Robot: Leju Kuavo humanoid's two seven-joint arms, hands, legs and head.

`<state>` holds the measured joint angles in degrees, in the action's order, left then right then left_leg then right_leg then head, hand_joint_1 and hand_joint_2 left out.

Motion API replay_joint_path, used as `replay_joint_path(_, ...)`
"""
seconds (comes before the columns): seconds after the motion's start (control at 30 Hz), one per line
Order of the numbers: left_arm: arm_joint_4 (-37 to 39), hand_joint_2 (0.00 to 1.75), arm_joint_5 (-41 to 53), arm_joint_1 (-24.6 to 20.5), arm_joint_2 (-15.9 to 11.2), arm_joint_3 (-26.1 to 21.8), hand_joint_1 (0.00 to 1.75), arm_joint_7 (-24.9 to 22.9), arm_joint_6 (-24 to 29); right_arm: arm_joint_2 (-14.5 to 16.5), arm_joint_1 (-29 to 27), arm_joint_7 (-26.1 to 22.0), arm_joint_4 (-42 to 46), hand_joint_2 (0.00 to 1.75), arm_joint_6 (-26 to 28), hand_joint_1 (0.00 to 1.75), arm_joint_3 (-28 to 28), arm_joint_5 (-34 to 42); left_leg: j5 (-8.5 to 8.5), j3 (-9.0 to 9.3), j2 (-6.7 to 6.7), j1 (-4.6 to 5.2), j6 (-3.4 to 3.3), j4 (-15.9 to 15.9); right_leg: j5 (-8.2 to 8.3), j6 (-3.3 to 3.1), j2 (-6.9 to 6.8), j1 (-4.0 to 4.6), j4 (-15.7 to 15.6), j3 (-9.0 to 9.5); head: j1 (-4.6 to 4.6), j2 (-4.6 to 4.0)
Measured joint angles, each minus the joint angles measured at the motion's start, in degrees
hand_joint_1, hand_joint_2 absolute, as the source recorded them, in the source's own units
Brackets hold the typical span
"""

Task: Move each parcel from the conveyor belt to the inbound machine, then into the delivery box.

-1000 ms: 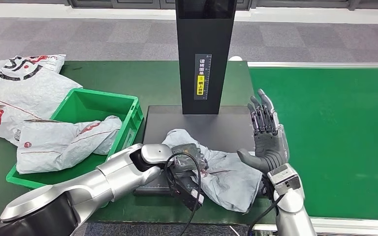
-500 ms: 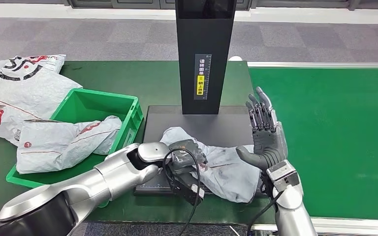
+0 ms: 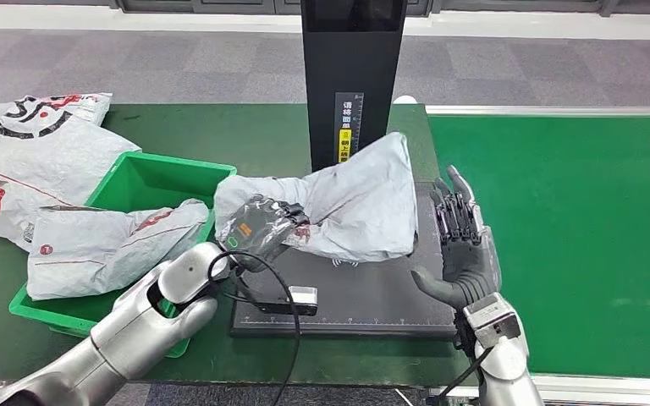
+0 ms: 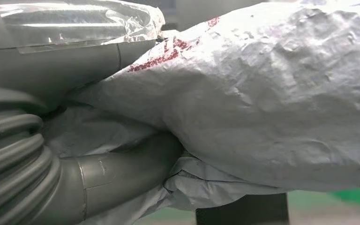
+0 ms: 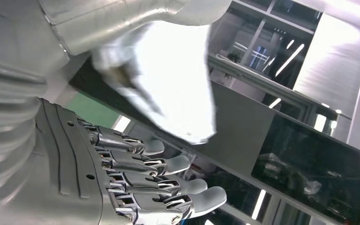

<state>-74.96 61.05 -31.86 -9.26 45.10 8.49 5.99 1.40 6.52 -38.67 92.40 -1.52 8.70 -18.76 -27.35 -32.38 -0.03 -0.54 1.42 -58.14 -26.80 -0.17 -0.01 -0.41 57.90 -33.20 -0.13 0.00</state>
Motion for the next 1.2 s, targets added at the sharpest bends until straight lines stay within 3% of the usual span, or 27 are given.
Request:
replay_joint_path(0.33,-10.23,1.75,3.56,6.25,-1.75,-6.58,1.75,-0.42,0.45,0.02,-2.49,0.08,2.97,1.75,0.25,0.0,-0.38,-0.63,0.05,0.01,0.01,0.01,-0.04,-0.01,0.1,0.05,0.0,-0.01,0.0,0.01,0.0,0.0)
replay_joint_path(0.63,-17.98,1.75,12.57,13.49,-2.65,-12.47,1.75,-6.43,0.8,0.36,-6.38,-0.49,6.32,1.75,0.28,0.0,-1.81,-1.61,0.03,-0.04,0.01,0.0,-0.02,0.0,0.06,0.01,0.01,0.01,0.0,-0.05,0.0,0.0)
replay_joint_path(0.87,-19.05,1.75,21.73,16.41,-2.61,-20.72,1.75,-15.4,2.75,0.57,-7.14,-0.7,7.15,1.75,-0.09,0.0,-2.64,-1.67,0.08,-0.02,0.02,0.0,0.01,0.0,0.08,0.01,0.01,0.01,0.0,-0.05,0.0,0.0)
replay_joint_path(1.2,-19.05,1.75,22.51,17.39,-2.27,-24.29,1.75,-16.03,2.96,0.57,-7.27,-0.7,7.35,1.75,-0.2,0.0,-2.67,-1.67,0.09,-0.03,0.01,0.01,0.01,0.0,0.09,0.02,0.01,-0.01,0.0,-0.05,0.0,0.0)
